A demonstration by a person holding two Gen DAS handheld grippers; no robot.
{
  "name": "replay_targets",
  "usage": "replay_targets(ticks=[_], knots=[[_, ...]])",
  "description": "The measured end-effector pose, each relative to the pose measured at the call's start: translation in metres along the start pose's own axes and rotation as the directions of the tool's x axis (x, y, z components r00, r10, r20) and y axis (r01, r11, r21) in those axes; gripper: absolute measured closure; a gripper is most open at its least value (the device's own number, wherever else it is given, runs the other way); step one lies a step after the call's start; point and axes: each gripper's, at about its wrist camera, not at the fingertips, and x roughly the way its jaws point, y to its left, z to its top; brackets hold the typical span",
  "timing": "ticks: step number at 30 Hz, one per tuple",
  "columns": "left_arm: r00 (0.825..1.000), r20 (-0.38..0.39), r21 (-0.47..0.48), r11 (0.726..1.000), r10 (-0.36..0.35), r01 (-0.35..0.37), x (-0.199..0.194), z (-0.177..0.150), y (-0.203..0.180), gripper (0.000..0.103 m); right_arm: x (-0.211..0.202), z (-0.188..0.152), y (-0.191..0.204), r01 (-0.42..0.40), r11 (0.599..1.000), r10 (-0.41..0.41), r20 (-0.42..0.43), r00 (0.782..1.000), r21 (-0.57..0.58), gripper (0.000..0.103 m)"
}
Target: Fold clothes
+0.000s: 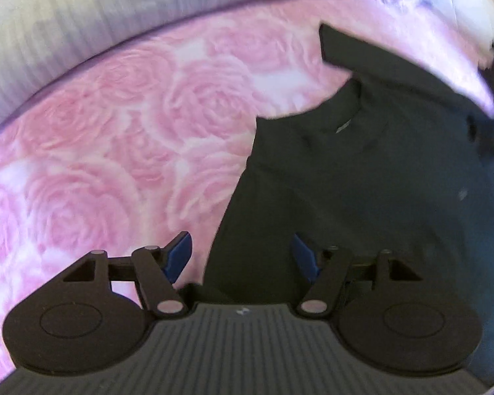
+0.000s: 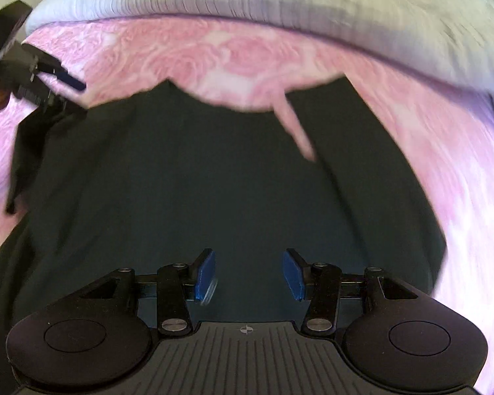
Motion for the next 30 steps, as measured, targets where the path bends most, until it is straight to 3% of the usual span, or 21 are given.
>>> replay_targets(ticks=[5, 7, 8, 9, 10, 12, 13, 18, 22, 24, 28, 30], knots=[[0.999, -0.040, 0.025, 1.000, -0.012, 0.013, 0.027, -0.009, -0.006, 0.051, 0.050, 0.036, -0.028, 0.004, 0.990, -0.002, 0.016, 1.000, -0.138, 0.054], [1.000, -0.024, 0.031, 0.999, -0.020, 0.020, 0.027, -0.011, -0.010, 0.070, 0.067, 0.042, -0.038, -0.003, 0.982, 0.007, 0.020, 1.000, -0.188, 0.054], [1.000, -0.017, 0.037, 0.999, -0.014, 0.014, 0.022, -0.012, -0.010, 0.094, 0.073, 0.045, -0.042, -0.009, 0.979, 0.013, 0.021, 1.000, -0.202, 0.054], [1.000, -0.009, 0.042, 0.999, -0.006, 0.006, 0.017, -0.013, -0.011, 0.100, 0.076, 0.046, -0.046, -0.026, 0.979, 0.030, 0.015, 0.999, -0.204, 0.054], [1.000, 0.002, 0.034, 0.999, 0.003, -0.003, 0.011, -0.013, -0.004, 0.101, 0.079, 0.044, -0.049, -0.051, 0.980, 0.052, 0.004, 0.999, -0.193, 0.054], [0.999, 0.025, 0.013, 1.000, 0.023, -0.023, -0.002, -0.013, 0.011, 0.101, 0.083, 0.045, -0.055, -0.078, 0.988, 0.078, -0.006, 0.997, -0.133, 0.077], [0.999, 0.037, 0.003, 0.999, 0.033, -0.033, -0.009, -0.013, 0.019, 0.101, 0.082, 0.049, -0.055, -0.085, 0.990, 0.085, -0.010, 0.996, -0.112, 0.099], [0.992, 0.093, -0.051, 0.996, 0.083, -0.079, -0.041, -0.011, 0.057, 0.100, 0.052, 0.081, -0.035, -0.102, 0.978, 0.115, 0.065, 0.991, -0.181, 0.101], [0.983, 0.136, -0.096, 0.989, 0.126, -0.113, -0.066, -0.010, 0.088, 0.100, 0.052, 0.124, -0.021, -0.088, 0.975, 0.119, 0.145, 0.982, -0.206, 0.101], [0.970, 0.160, -0.110, 0.980, 0.181, -0.165, -0.067, -0.002, 0.109, 0.100, 0.058, 0.146, -0.018, -0.047, 0.982, 0.084, 0.199, 0.976, -0.180, 0.101], [0.968, 0.147, -0.218, 0.961, 0.203, -0.168, -0.045, 0.018, 0.148, 0.099, 0.079, 0.180, -0.022, 0.018, 0.995, 0.008, 0.260, 0.966, -0.096, 0.100], [0.965, 0.135, -0.267, 0.946, 0.225, -0.183, -0.034, 0.024, 0.161, 0.078, 0.093, 0.184, -0.020, 0.070, 0.994, -0.047, 0.234, 0.971, -0.089, 0.098]])
